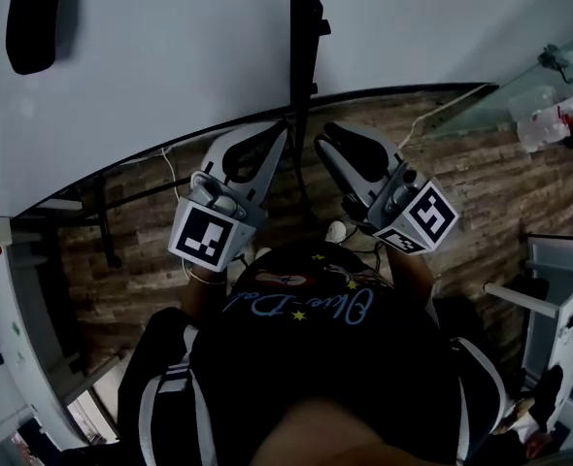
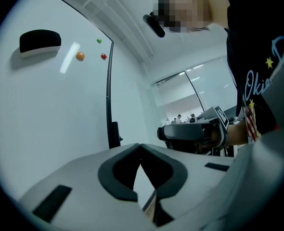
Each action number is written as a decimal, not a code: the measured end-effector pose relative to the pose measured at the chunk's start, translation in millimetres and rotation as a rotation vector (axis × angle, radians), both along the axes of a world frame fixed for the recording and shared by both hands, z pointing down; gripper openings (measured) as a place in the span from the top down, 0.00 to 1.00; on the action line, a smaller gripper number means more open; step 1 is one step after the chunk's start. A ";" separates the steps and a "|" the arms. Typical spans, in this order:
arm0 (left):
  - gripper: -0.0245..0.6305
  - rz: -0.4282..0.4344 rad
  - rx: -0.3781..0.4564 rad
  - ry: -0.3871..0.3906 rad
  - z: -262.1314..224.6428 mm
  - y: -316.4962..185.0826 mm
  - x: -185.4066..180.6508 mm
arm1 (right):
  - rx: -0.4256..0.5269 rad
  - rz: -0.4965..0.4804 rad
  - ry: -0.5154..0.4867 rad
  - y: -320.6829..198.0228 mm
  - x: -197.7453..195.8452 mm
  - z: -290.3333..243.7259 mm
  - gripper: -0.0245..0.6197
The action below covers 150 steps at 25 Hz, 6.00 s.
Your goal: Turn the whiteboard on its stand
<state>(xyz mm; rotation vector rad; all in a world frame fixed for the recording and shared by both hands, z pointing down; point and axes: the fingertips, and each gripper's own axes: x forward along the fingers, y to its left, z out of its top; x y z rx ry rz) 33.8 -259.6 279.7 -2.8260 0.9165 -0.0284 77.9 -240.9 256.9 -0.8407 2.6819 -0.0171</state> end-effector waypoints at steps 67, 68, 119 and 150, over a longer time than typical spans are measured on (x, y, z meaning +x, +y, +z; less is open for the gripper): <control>0.98 -0.349 -0.041 0.001 8.4 -93.3 32.2 | -0.011 -0.389 0.135 -147.3 7.3 36.2 0.65; 0.98 -0.348 -0.042 0.000 8.7 -94.5 31.9 | -0.012 -0.391 0.139 -148.6 6.6 37.0 0.65; 0.95 -0.324 -0.124 -0.018 25.1 -111.7 22.1 | -0.044 -0.340 0.216 -156.7 -9.6 42.5 0.67; 0.95 -0.330 -0.105 0.011 29.1 -77.9 5.1 | -0.059 -0.313 0.259 -114.7 -26.6 42.6 0.67</control>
